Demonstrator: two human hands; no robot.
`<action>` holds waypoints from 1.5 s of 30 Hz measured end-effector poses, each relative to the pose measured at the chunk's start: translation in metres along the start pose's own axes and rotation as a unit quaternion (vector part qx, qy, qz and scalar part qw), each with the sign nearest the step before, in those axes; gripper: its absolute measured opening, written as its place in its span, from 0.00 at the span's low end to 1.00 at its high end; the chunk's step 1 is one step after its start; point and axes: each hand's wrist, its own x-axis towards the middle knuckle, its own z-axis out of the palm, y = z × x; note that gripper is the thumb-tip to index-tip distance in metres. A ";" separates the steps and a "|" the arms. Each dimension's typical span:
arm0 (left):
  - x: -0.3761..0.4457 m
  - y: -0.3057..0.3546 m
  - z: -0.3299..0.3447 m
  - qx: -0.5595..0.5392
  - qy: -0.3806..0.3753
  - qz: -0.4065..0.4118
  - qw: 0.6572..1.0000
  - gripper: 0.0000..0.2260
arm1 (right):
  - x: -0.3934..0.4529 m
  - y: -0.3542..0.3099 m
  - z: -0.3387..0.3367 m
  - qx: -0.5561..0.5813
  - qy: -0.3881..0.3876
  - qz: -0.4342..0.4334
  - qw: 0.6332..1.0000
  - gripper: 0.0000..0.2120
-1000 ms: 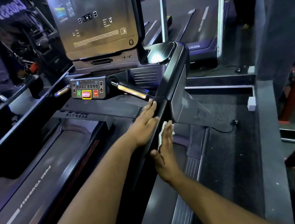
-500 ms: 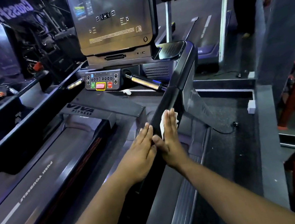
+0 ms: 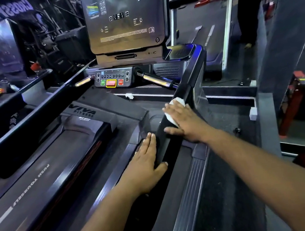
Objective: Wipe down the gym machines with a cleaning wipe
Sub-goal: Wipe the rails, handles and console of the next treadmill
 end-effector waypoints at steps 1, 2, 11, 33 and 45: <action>-0.003 0.000 0.000 0.007 0.001 -0.003 1.000 0.40 | 0.007 0.008 -0.007 -0.008 0.000 0.023 1.000 0.52; -0.007 0.000 0.000 0.013 0.006 -0.003 1.000 0.40 | 0.015 0.015 -0.013 -0.013 0.006 0.054 0.998 0.52; -0.004 0.000 0.001 -0.053 0.022 0.003 0.998 0.33 | -0.024 -0.042 0.009 0.043 -0.016 0.008 0.999 0.44; -0.003 0.000 -0.002 -0.045 0.013 -0.001 0.999 0.33 | 0.015 -0.015 -0.006 -0.013 0.021 0.142 0.990 0.26; -0.011 0.002 -0.004 -0.128 0.039 0.009 0.991 0.33 | -0.038 -0.058 0.015 0.014 0.018 0.084 0.996 0.33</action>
